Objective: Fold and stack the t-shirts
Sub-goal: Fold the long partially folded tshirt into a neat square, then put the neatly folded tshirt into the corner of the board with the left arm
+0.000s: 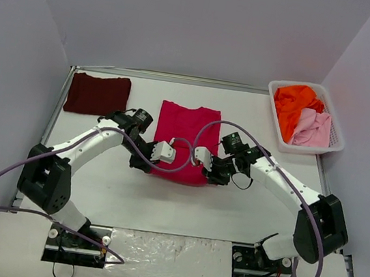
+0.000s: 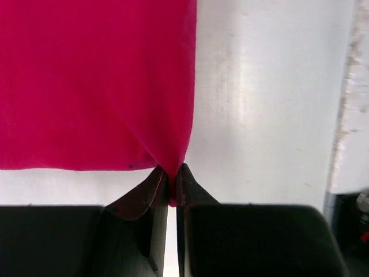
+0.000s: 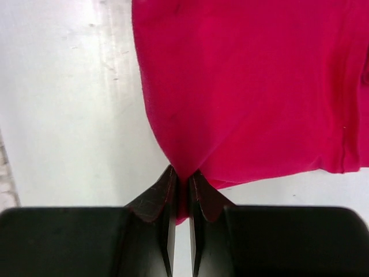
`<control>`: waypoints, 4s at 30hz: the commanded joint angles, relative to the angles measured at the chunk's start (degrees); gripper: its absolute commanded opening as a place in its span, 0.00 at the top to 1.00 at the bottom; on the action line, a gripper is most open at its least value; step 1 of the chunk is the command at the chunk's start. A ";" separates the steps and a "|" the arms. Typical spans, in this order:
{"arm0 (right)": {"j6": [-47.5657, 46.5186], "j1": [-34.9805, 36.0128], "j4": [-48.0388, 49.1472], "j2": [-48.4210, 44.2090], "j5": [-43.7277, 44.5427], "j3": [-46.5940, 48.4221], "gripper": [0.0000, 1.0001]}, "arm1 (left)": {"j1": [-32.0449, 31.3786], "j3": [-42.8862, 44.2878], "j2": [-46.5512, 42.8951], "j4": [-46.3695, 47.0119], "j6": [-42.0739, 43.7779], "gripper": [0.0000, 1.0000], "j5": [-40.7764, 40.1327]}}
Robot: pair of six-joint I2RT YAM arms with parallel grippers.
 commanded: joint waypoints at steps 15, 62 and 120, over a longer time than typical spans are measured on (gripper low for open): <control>-2.32 0.44 -19.56 -10.60 -6.01 7.63 1.00 | -0.18 7.37 -11.80 -21.27 3.78 0.98 7.26; -11.11 -10.02 -17.45 22.52 -3.11 42.34 1.00 | 9.48 21.08 3.40 -1.22 -2.20 0.98 -5.31; 11.13 9.46 11.73 7.78 37.91 26.02 0.00 | 23.44 12.13 -4.33 23.12 -46.29 0.06 -13.25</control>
